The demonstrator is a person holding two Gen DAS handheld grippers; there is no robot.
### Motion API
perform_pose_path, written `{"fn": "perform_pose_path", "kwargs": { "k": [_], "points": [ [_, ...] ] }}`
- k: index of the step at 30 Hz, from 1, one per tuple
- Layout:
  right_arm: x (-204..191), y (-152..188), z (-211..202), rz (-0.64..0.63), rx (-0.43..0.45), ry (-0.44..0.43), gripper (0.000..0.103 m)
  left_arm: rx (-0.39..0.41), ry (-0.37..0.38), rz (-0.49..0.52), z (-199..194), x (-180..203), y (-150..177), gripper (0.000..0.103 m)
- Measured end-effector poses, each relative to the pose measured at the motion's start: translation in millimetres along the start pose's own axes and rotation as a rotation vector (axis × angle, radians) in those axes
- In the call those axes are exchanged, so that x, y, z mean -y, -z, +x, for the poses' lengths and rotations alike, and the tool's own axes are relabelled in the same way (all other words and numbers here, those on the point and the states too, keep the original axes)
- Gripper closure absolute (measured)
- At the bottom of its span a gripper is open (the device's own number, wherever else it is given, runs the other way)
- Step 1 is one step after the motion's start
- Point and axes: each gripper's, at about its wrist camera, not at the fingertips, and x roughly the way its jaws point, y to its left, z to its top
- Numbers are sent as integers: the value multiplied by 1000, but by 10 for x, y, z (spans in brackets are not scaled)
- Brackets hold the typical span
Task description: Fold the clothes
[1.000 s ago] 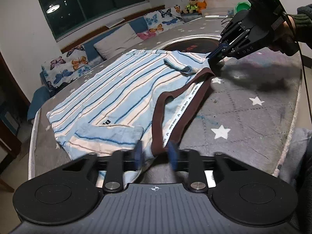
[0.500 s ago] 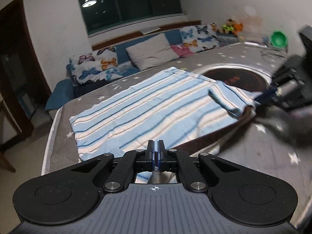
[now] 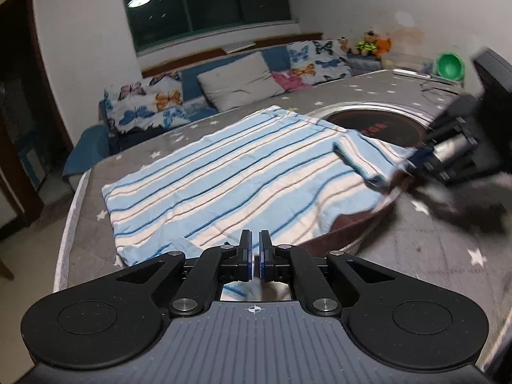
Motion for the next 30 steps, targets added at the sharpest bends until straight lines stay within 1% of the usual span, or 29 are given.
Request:
{"fn": "perform_pose_path", "kwargs": {
  "k": [1, 3, 5, 8, 12, 14, 17, 20, 22, 23, 24, 26, 28, 30],
  "points": [
    [12, -14, 10, 7, 1, 2, 92, 3, 5, 14, -41, 31, 42, 92],
    [36, -43, 29, 21, 3, 5, 92, 9, 9, 40, -118, 76, 123, 76],
    [60, -72, 49, 35, 5, 8, 92, 18, 2, 73, -208, 116, 199, 68],
    [96, -116, 78, 56, 8, 12, 92, 6, 25, 120, -320, 162, 304, 68],
    [138, -165, 114, 80, 11, 17, 92, -37, 59, 208, -350, 231, 430, 68],
    [129, -153, 115, 72, 5, 14, 92, -60, 61, 245, -319, 256, 473, 68],
    [117, -135, 118, 61, -4, 10, 92, -72, 64, 291, -240, 298, 531, 68],
    [104, -116, 120, 49, -13, 6, 92, -98, 86, 313, -150, 291, 539, 68],
    [95, -104, 122, 41, -19, 3, 92, -103, 104, 292, -119, 258, 534, 68],
    [91, -98, 123, 37, -22, 2, 92, -105, 112, 281, -103, 242, 531, 70],
    [86, -92, 123, 33, -25, 0, 91, -108, 121, 270, -88, 225, 528, 79],
    [78, -80, 125, 25, -31, -3, 91, -113, 139, 249, -56, 192, 522, 92],
    [69, -67, 127, 17, -37, -5, 91, -118, 156, 228, -25, 159, 516, 96],
    [61, -55, 128, 10, -43, -8, 91, -118, 154, 193, 22, 108, 487, 98]
  ]
}}
